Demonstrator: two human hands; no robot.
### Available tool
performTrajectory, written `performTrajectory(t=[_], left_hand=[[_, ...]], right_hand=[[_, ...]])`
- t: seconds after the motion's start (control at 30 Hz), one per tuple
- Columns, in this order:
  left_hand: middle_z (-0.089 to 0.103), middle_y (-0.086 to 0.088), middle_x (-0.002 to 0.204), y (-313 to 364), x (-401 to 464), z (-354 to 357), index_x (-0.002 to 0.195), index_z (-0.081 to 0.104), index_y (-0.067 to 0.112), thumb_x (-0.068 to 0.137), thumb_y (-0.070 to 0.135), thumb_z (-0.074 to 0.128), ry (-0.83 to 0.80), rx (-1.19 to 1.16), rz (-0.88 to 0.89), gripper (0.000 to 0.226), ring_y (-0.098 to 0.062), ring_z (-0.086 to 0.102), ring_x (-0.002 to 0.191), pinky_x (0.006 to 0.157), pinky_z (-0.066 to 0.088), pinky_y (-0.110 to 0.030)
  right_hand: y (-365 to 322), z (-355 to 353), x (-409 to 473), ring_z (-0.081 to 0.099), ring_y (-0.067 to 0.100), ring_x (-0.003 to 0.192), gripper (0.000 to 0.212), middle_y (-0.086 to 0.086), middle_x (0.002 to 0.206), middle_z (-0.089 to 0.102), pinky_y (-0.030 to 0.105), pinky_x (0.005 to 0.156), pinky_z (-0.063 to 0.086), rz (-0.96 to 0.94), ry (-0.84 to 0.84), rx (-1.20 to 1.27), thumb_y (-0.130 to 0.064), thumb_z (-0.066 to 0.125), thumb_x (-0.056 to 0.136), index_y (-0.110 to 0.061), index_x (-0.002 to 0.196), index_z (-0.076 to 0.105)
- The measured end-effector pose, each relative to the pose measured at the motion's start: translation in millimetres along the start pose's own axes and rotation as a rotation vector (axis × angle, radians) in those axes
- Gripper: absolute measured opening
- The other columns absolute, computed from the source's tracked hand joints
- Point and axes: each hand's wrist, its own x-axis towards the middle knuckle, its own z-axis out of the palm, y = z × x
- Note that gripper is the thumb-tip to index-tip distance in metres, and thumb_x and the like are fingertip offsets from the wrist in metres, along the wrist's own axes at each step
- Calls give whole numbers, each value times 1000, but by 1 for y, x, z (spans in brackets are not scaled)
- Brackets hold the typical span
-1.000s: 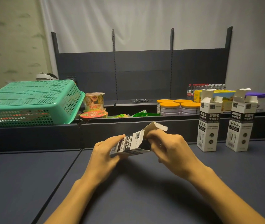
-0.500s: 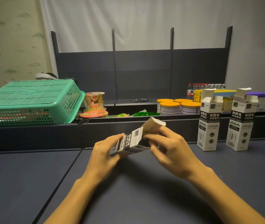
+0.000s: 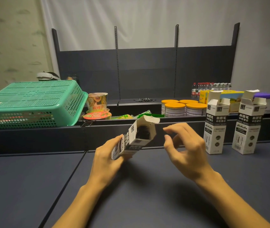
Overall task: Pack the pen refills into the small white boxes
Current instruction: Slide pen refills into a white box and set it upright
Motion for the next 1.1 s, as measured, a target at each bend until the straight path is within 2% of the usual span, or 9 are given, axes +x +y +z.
performTrajectory(t=[0.07,0.17,0.27,0.37,0.47,0.6,0.73,1.1], left_hand=[[60,11,123,2,0,2,131,56,18,73,14,77,1,-18,-27,61,13,51,110,90,37,-3],[61,13,122,5,-2,5,132,55,22,74,14,80,1,-54,-80,63,2,56,108,88,40,-4],[60,19,116,11,-1,9,129,55,28,76,21,79,6,-100,-155,59,9,55,104,83,39,-1],[56,31,111,20,3,17,124,50,39,77,31,76,-26,-137,-208,54,14,53,102,80,41,-4],[56,32,106,24,12,28,122,50,37,77,33,76,-78,-148,-252,52,13,54,98,77,41,-6],[60,19,111,27,25,49,126,51,30,77,35,75,-120,-186,-296,55,2,56,100,83,48,-16],[59,18,109,28,37,66,129,49,27,80,29,74,-144,-223,-334,55,4,57,96,82,49,-15],[56,16,116,21,49,89,134,46,26,81,29,73,-161,-197,-408,60,-4,54,107,91,48,-27]], right_hand=[[7,-1,1,54,4,63,26,1,98,62,13,63,47,33,-53,-59,-24,55,89,-8,105,66],[18,-1,3,60,10,72,36,0,103,62,28,62,54,113,-192,-171,-34,51,90,-13,116,63],[29,-1,5,64,23,82,35,5,104,65,36,64,54,92,-300,-363,-25,62,87,-12,119,62],[43,-5,9,64,29,79,35,9,99,66,41,62,53,64,-411,-501,-19,70,82,-11,115,63],[58,-16,9,64,30,79,35,9,98,65,41,61,52,65,-517,-584,-20,69,82,-11,115,63],[75,-39,8,59,24,98,39,6,117,59,35,78,49,91,-651,-611,-29,52,95,-16,132,51],[91,-54,9,54,20,105,40,2,125,53,28,81,42,124,-728,-626,-33,43,99,-21,137,44],[107,-55,-3,51,20,112,39,0,130,50,30,92,43,144,-840,-578,-33,40,100,-23,138,41]])
